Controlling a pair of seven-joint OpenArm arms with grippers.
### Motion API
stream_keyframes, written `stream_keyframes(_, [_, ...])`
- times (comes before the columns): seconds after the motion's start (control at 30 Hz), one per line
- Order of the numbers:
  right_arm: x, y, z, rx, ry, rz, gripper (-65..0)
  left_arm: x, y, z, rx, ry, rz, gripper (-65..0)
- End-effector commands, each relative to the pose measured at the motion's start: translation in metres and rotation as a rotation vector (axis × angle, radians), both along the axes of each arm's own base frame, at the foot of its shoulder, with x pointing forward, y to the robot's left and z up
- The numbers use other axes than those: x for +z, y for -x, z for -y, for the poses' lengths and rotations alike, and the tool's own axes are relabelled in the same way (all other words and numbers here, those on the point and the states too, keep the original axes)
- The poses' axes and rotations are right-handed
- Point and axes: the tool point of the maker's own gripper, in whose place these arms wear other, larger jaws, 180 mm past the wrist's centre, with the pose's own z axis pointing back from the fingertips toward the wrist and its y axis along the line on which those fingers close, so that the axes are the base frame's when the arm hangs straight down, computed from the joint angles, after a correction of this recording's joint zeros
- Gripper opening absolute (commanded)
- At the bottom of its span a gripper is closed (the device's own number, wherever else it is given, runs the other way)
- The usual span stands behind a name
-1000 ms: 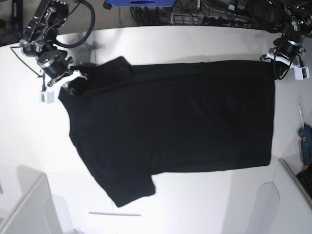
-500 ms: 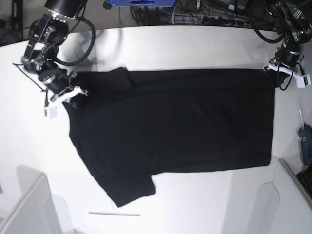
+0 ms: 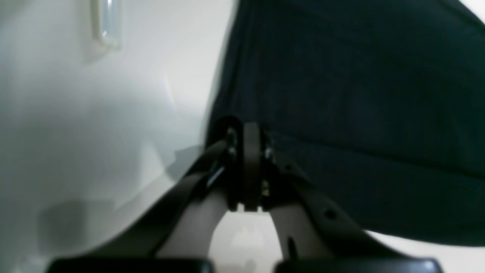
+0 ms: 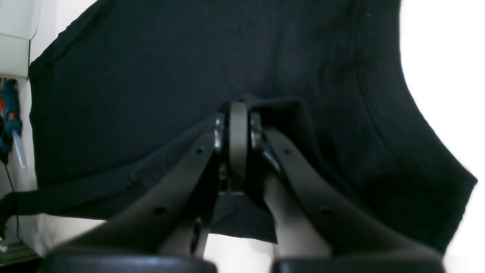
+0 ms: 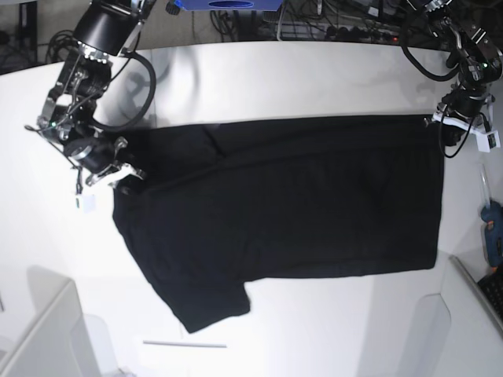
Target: Fold the T-shirt properly
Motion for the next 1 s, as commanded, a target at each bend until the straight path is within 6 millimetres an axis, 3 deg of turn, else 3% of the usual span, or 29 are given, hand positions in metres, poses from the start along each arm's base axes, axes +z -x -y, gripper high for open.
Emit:
stream_keyframes(0.0, [0.017, -0.014, 0.008, -0.008, 0.015, 0.061, -65.0, 0.019, -0.013, -0.006, -0.005, -0.029, 0.069, -65.0])
stream_keyframes(0.23, [0.016, -0.029, 0.009, -0.009, -0.007, 0.058, -65.0, 0.023, -0.02, -0.006, -0.005, -0.029, 0.086, -65.0])
stream_keyframes(0.43, [0.009, -0.037, -0.015, 0.078, -0.001, 0.032, -65.0, 0.011, -0.024, -0.016, 0.017, -0.069, 0.033, -65.0])
stream_keyframes(0.6, [0.014, -0.047, -0.011, 0.023, -0.008, 0.051, -65.0, 0.014, -0.033, -0.018, 0.021, -0.076, 0.041, -65.0])
stream_keyframes(0.8, [0.009, -0.051, -0.011, 0.017, -0.022, 0.038, -65.0, 0.009, -0.049, 0.002, -0.046, -0.059, 0.039, -65.0])
stream_keyframes(0.97, [0.0, -0.052, -0.012, 0.013, -0.039, 0.012, -65.0, -0.004, -0.053, 0.0, -0.024, -0.013, 0.025, -65.0])
